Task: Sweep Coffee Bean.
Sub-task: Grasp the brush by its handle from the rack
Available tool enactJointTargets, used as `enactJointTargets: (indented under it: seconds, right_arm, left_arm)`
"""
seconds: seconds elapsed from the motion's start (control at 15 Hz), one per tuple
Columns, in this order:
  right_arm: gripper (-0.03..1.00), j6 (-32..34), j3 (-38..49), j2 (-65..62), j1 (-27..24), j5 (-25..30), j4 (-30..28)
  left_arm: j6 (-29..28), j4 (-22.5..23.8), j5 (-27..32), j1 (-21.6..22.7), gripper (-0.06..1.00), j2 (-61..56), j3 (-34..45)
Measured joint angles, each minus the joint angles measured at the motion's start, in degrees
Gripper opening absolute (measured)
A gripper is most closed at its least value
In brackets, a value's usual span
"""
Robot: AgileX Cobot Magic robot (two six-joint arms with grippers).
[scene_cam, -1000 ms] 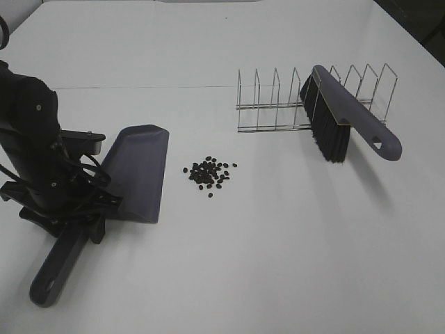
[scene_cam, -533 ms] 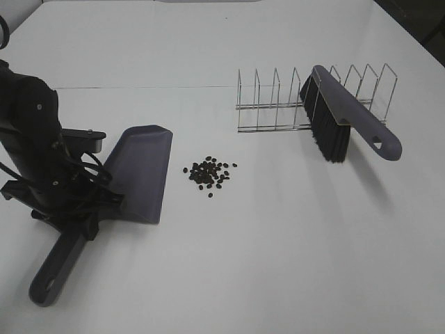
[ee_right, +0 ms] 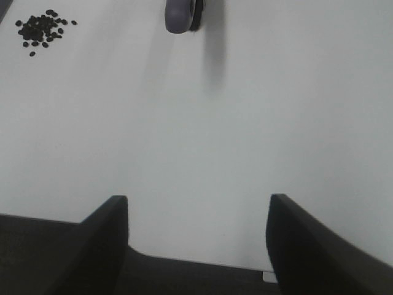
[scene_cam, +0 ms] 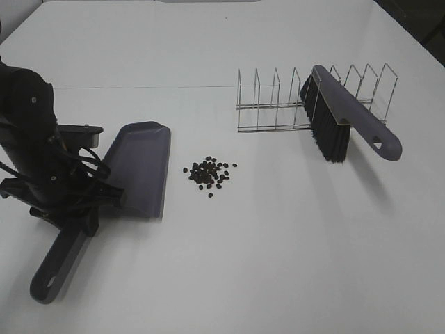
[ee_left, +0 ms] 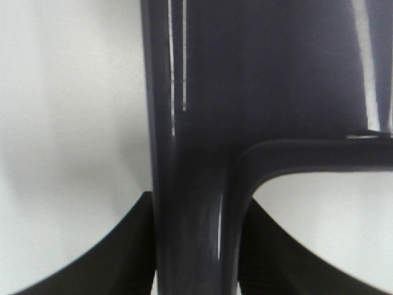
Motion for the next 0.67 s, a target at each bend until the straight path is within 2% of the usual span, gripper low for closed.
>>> enactJointTargets:
  seconds: [0.2,0.47,0.53,0.67]
  right_arm:
    - [0.56,0.1,-6.2,11.7,0.0,0.9,0.0]
    - [0.56,0.5,-17.9,33.7,0.0,2.2,0.0]
    - [0.56,1.0,-25.6,46.1,0.0,3.6,0.0]
    - [0.56,1.0,-34.0,57.1,0.0,3.6,0.0]
  left_arm:
    - [0.0,0.6,0.4,0.0,0.31,-0.5,0.0]
    - [-0.2,2.7,0.9,0.0,0.31,-0.5,0.0]
    - [-0.2,3.0,1.2,0.0,0.31,-0.5,0.0]
    - [-0.2,3.2,1.8,0.0,0.31,-0.5,0.0]
